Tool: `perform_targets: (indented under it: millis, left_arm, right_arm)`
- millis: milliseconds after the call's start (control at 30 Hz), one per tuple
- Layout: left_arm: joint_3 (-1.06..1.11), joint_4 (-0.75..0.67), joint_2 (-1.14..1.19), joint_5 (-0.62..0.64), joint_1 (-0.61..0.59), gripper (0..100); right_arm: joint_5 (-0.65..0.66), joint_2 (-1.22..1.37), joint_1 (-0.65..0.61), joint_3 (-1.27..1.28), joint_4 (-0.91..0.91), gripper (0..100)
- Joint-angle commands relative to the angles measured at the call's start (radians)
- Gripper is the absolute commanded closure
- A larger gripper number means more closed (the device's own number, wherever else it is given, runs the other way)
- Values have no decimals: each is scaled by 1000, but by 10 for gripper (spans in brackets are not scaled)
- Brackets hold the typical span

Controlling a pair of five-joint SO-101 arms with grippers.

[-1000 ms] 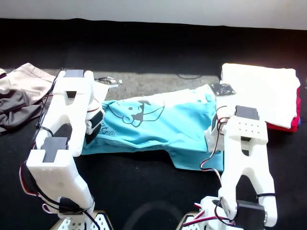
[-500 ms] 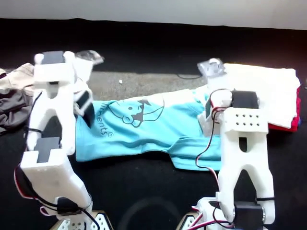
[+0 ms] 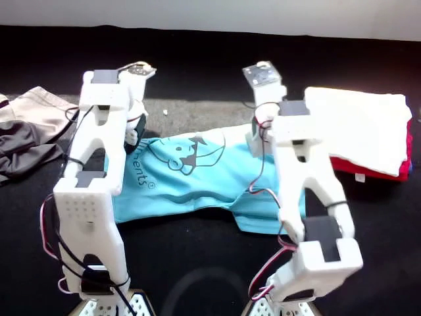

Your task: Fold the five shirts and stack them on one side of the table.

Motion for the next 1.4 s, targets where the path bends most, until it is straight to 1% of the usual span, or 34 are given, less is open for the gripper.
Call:
perform_targets:
  millis: [0,100,300,400,500,600,633,733,867,967,1033,1167,1367]
  left_arm:
    - [-105,-14,76,18,10,991]
    - [-183,-29,159,18,-31,991]
    - [-427,-43,323,25,-125,991]
    - [-582,-40,390,115,-151,991]
    - [-713,-34,453,153,-157,991]
    - [-788,-31,503,158,-154,991]
    - [-809,-15,512,178,-156,991]
    - [-880,55,515,233,-160,991]
    - [-1024,164,504,239,-156,991]
    - [-1107,189,506,239,-154,991]
    - [-1112,189,510,239,-148,991]
    - [-1075,183,553,236,-120,991]
    - [-1072,-20,659,238,-124,991]
  right_arm:
    - [-14,130,-27,-140,-21,991]
    - [-14,259,-13,-255,-22,991]
    - [-14,549,76,-547,-22,991]
    - [-14,677,104,-719,-15,991]
    - [-17,769,108,-869,5,991]
    - [-18,819,104,-1004,91,991]
    - [-18,825,104,-1047,130,991]
    - [-18,826,105,-1173,246,991]
    - [-18,829,104,-1368,400,991]
    - [-18,835,90,-1508,503,991]
    - [-14,835,77,-1555,564,991]
    - [-14,835,61,-1524,572,991]
    - [-12,837,36,-1442,568,991]
